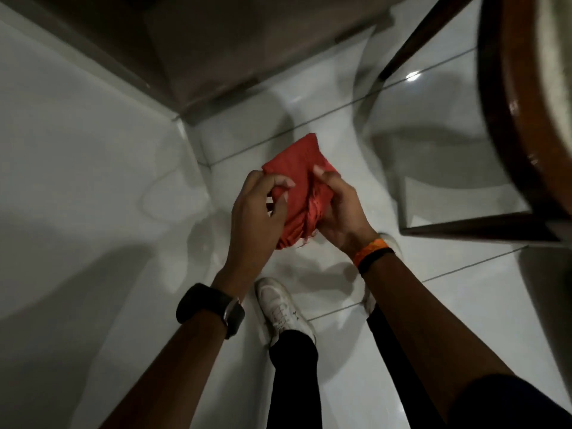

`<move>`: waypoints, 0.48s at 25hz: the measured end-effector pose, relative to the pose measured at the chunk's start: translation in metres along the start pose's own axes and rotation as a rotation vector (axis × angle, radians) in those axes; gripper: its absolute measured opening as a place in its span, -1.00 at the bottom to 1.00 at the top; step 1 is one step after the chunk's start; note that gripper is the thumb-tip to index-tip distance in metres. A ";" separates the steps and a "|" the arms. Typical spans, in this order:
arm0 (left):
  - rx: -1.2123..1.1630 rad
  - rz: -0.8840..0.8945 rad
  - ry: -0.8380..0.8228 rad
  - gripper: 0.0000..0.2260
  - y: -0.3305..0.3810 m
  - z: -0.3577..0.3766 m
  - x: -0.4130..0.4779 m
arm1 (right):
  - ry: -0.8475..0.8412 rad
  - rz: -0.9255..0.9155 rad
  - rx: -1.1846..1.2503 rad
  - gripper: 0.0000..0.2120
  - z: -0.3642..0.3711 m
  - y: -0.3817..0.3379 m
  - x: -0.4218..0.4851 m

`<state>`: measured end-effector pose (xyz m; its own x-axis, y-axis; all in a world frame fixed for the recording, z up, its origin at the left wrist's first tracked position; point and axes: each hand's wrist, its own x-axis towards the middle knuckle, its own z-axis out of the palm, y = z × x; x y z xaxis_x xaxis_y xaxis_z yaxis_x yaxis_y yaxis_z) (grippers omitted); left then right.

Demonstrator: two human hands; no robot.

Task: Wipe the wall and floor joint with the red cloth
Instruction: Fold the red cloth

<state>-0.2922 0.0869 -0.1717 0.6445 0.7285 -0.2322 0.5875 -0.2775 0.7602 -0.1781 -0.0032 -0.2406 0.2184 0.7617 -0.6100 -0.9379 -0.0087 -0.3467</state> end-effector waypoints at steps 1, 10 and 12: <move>0.076 0.087 0.020 -0.74 0.019 -0.001 0.003 | 0.000 -0.033 -0.092 -0.64 0.006 -0.016 -0.009; 0.059 0.195 0.032 -0.13 0.209 -0.016 0.040 | 0.282 -0.462 -0.750 -0.42 0.076 -0.180 -0.143; -0.042 0.223 -0.049 -0.09 0.253 -0.002 0.046 | 0.343 -0.559 -0.803 -0.40 0.078 -0.223 -0.181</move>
<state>-0.1146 0.0516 0.0116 0.7797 0.6204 -0.0840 0.4074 -0.4009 0.8206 -0.0293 -0.0888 0.0030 0.7501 0.5656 -0.3426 -0.2506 -0.2363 -0.9388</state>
